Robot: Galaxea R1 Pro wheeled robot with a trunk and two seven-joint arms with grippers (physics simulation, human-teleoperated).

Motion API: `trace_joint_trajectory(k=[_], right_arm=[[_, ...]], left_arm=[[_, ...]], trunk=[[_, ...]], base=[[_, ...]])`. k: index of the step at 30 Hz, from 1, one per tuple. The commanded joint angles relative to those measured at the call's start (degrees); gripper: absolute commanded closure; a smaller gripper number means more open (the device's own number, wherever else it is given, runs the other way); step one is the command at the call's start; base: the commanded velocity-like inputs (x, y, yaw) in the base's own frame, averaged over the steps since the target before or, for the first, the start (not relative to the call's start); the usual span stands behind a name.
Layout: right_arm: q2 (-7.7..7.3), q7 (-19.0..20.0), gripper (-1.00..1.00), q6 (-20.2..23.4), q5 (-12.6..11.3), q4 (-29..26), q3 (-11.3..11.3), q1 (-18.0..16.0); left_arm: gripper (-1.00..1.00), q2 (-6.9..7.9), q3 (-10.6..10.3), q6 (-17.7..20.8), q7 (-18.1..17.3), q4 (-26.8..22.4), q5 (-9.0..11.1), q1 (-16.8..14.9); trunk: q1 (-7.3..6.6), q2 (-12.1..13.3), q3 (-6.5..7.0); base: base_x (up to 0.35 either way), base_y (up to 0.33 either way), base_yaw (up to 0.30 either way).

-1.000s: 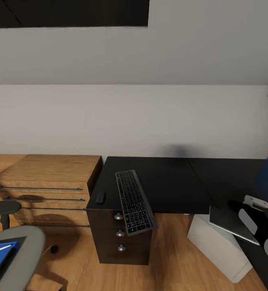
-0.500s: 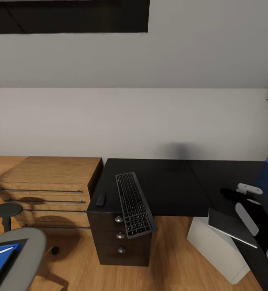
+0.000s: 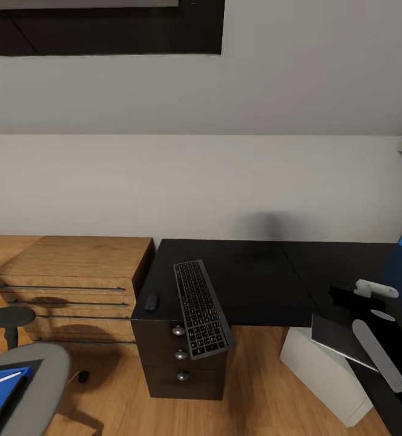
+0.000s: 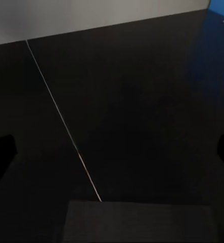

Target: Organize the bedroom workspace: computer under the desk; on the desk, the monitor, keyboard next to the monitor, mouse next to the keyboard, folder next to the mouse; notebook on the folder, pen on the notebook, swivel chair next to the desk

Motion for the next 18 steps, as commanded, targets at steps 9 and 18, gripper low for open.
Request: trace_joint_trajectory(k=[9,18], right_arm=[[0.02,-1.5,-1.0,1.5,-1.8,-1.9,0.3,0.8],[1.71,-1.6,-1.0,1.5,-2.1,-3.5,0.2,0.9]], left_arm=[[-1.0,0.08,-0.5,-0.4,0.3,0.0,0.6,-0.1],[-1.0,0.12,-0.4,-0.5,0.3,0.0,0.6,-0.1]], trunk=[[0.0,0.0,-0.06],[0.0,0.0,-0.06]], base=[[0.0,0.0,0.0],[0.0,0.0,-0.004]])
